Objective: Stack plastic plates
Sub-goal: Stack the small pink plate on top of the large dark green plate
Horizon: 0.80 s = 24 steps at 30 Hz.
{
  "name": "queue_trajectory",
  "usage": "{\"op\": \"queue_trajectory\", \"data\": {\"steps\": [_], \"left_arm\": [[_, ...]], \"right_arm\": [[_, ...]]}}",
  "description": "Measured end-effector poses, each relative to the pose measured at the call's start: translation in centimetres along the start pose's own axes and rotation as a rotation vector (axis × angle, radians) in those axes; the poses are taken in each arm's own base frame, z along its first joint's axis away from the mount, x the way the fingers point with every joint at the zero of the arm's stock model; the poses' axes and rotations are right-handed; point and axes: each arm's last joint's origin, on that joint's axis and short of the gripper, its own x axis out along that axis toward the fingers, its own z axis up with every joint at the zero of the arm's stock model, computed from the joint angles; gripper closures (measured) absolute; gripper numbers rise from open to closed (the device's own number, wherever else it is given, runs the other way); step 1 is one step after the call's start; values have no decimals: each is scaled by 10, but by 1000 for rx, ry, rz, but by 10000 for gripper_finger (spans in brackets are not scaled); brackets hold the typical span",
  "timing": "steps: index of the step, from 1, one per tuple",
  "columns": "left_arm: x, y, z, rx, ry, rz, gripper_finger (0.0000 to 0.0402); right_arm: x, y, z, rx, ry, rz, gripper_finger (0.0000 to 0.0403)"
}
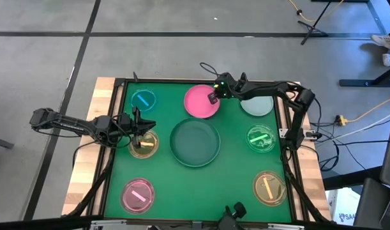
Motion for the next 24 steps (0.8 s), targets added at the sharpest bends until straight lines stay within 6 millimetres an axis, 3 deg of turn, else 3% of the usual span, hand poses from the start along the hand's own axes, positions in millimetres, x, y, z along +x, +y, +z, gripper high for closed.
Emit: {"op": "queue_trajectory", "data": {"steps": [9,17,24], "left_arm": [[0,0,1,-6,-6,0,367],[0,0,1,-3,-6,9,367],[0,0,1,-3,-6,9,367]], "right_arm": [[-48,3,26,6,-96,71,401],[-86,7,36,-23,-111,226,401],[-93,40,22,-126,-27,411,401]]}}
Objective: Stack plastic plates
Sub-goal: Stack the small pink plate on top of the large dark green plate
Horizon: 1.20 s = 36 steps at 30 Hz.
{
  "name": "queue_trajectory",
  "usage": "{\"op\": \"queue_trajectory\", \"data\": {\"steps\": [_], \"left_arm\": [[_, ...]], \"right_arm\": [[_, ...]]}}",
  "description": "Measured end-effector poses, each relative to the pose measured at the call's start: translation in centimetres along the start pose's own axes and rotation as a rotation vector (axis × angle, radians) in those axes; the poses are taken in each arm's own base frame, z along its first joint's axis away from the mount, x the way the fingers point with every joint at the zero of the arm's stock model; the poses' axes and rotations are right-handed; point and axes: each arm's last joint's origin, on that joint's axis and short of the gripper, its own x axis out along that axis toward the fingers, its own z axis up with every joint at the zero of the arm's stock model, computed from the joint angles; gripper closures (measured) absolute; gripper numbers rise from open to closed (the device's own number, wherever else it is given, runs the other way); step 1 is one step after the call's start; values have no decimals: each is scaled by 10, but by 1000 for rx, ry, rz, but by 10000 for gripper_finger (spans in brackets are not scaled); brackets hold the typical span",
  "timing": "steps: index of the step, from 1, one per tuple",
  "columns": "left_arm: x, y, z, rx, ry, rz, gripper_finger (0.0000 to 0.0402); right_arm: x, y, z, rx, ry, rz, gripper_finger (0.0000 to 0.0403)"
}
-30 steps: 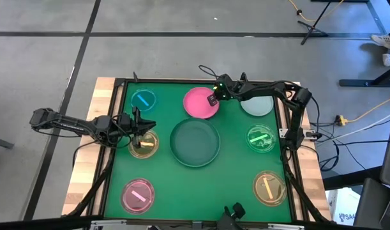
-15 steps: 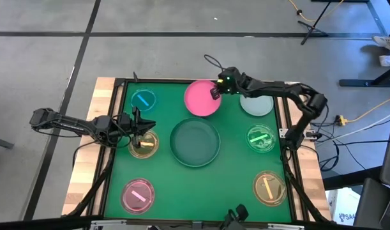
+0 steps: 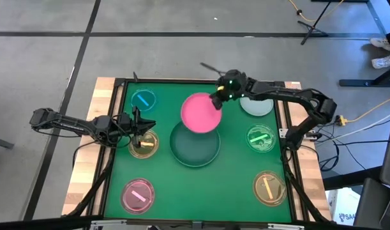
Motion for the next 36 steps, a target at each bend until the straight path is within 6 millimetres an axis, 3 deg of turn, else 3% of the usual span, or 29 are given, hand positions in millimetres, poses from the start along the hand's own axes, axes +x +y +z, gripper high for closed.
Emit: {"op": "queue_trajectory", "data": {"steps": [9,16,29,36], "left_arm": [[0,0,0,0,1,0,367],[0,0,0,0,1,-1,367],[0,0,0,-1,1,-1,367],[0,0,1,-49,-8,0,367]], "right_arm": [[12,65,-19,-184,33,59,400],[33,94,-35,-279,40,132,400],[77,87,-62,-241,135,115,393],[78,87,-61,-244,117,91,308]]}}
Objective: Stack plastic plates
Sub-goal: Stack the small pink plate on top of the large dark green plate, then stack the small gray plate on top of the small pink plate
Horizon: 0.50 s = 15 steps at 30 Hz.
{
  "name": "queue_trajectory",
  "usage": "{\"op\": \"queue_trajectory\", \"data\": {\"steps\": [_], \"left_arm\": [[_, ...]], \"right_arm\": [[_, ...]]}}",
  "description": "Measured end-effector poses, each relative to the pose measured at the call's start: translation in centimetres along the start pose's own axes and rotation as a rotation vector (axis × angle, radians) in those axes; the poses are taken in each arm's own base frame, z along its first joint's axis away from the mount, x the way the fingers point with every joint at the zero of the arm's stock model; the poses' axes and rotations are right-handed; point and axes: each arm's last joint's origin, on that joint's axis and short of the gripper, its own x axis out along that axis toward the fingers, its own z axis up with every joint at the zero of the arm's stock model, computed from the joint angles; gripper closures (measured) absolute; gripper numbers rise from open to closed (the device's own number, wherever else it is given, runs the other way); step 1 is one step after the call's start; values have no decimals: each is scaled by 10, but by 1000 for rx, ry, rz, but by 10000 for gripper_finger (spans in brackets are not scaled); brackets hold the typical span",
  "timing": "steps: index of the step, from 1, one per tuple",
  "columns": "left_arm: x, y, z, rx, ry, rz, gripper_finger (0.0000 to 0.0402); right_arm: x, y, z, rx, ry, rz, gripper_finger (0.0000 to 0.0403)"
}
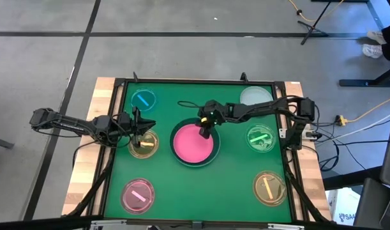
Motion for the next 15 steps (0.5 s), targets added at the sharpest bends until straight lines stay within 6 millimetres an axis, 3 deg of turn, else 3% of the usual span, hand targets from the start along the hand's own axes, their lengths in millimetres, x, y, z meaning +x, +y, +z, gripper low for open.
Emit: {"op": "queue_trajectory", "data": {"steps": [3,7,11,15], "left_arm": [[0,0,0,-2,-1,0,367],[0,0,0,-2,0,0,367],[0,0,0,-2,0,2,367],[0,0,0,-1,2,4,367]], "right_arm": [[-4,0,1,-12,11,0,270],[-29,1,14,-58,-45,-17,240],[-62,4,26,-104,-92,-103,231],[-90,2,24,-130,-40,-256,231]]}}
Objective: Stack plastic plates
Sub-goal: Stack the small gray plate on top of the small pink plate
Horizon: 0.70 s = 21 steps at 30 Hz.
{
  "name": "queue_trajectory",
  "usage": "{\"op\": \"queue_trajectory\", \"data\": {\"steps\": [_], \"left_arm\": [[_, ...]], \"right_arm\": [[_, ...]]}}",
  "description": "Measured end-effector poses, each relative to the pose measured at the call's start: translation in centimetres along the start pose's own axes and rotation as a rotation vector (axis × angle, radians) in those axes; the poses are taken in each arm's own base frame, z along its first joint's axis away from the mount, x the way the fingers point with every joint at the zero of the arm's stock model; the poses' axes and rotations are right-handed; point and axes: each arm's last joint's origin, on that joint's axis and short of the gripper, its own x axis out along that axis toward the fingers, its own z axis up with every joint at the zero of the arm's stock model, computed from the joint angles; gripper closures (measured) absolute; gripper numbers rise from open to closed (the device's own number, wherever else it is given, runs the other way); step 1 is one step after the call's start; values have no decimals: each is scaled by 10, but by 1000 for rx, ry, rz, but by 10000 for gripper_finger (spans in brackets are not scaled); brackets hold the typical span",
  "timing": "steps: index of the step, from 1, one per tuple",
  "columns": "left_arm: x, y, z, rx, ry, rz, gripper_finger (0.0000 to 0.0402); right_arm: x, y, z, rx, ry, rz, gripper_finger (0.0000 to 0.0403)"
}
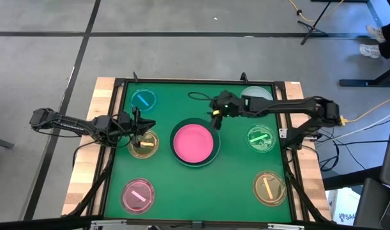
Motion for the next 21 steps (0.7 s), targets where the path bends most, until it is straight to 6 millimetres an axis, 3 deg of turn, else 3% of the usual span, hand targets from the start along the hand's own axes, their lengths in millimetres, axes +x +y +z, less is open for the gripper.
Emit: {"op": "queue_trajectory", "data": {"steps": [6,9,21], "left_arm": [[0,0,-1,5,14,7,367],[0,1,-2,7,20,18,367],[0,1,-2,8,22,20,367]], "right_arm": [[-17,-14,-18,-27,196,-159,230],[-18,-27,-29,8,304,-216,230],[-8,-90,-79,290,466,-382,230]]}}
